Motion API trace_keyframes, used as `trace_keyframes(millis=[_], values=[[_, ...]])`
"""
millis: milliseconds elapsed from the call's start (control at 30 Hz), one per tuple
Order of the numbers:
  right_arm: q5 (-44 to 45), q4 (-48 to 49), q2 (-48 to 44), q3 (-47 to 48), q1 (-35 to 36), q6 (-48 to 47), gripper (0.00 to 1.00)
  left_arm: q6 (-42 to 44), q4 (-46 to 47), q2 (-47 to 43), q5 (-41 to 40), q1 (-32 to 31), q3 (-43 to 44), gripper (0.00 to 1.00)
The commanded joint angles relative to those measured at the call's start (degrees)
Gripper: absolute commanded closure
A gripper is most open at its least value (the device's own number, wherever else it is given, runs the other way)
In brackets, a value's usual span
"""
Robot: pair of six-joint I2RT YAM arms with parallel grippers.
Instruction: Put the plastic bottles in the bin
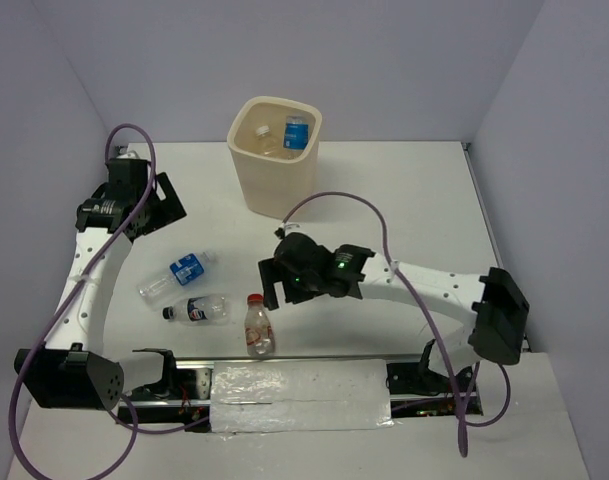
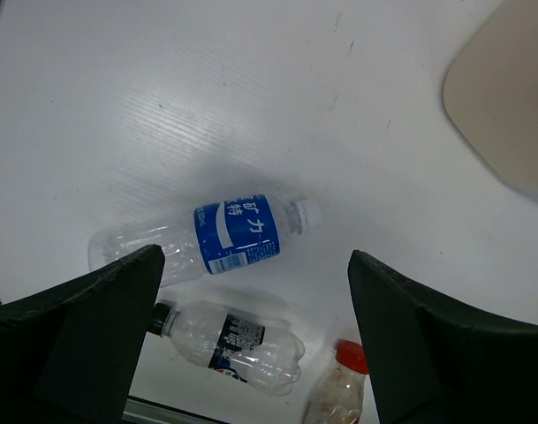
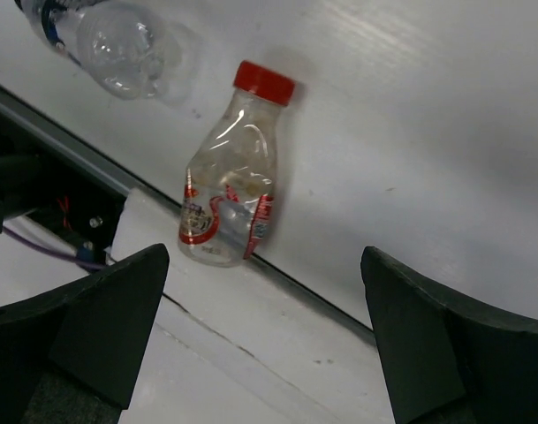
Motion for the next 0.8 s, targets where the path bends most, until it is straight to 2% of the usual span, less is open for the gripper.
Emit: trace_keyframes(millis=[0, 233, 533, 700, 767], values=[[-2.88, 4.48, 6.7, 4.53, 1.04, 2.95, 0.03, -1.62, 1.4, -1.09, 0.58, 0.07, -1.0, 0.01], [-1.92, -0.72, 22.09, 15.16, 0.95, -0.48, 0.03, -1.01, 1.41, -4.17, 0.67, 0.07, -2.58, 0.01], [-2.1, -2.3, 31.95, 20.36, 0.95, -1.89, 0.05, -0.31, 2.54, -5.93, -0.04, 0.16, -5.04, 0.01], [-0.96, -2.56, 34.76, 22.29, 0.95, -3.56, 0.17, -0.22, 3.07, -4.52, 0.67, 0.07, -5.4, 0.01], [-0.52, -2.83, 35.47, 23.08, 0.95, -4.0, 0.28, -0.39, 3.25, -4.35, 0.84, 0.07, -5.66, 0.01]])
